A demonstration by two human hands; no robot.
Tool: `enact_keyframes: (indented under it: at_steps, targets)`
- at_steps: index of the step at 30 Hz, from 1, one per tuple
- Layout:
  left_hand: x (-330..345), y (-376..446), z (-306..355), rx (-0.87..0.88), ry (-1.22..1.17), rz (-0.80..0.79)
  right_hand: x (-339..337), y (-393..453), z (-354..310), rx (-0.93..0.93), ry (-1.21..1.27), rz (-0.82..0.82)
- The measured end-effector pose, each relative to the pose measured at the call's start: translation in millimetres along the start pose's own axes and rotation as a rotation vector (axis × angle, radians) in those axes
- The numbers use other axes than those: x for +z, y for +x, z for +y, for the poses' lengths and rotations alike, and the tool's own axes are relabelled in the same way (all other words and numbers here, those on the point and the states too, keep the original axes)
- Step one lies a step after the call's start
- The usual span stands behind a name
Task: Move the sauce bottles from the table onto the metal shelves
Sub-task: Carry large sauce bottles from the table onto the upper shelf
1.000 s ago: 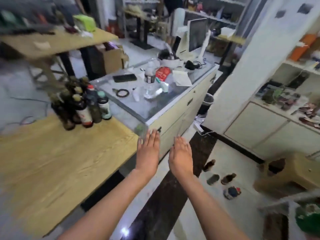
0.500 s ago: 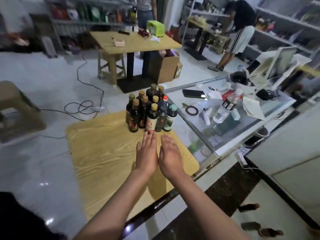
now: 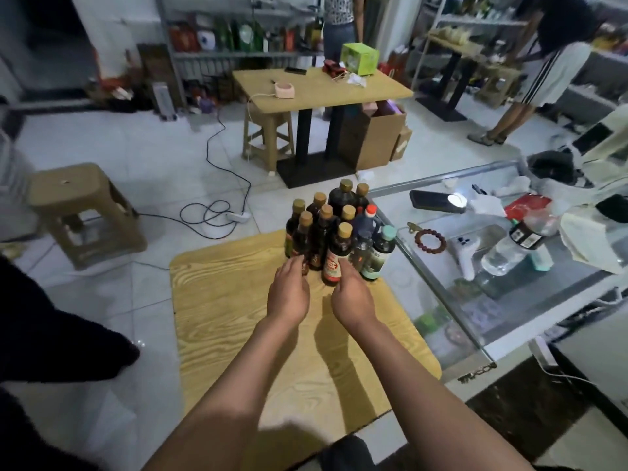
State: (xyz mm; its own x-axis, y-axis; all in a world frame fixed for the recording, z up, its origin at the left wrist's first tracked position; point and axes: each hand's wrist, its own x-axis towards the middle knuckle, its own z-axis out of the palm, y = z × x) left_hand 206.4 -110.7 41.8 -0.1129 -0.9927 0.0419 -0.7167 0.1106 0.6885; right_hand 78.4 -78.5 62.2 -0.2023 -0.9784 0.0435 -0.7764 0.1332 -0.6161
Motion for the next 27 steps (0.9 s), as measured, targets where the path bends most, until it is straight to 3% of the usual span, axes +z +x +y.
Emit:
enact_keyframes:
  at_steps: [6,10,12,16,27]
  targets:
    - [-2,80,24,-0.203,-0.073,0.055,-3,71,18,0.103,0.16,0.049]
    - [9,120,34,-0.217,-0.039,-0.043,0,111,29,0.161,0.134,-0.017]
    - [18,134,33,-0.231,-0.042,-0.012,4,126,30,0.173,0.141,-0.034]
    - [27,145,26,-0.203,-0.034,0.153,7,137,34,0.129,0.171,-0.03]
    - [37,150,7,-0.409,-0.377,0.04,21,157,34,-0.059,0.135,-0.202]
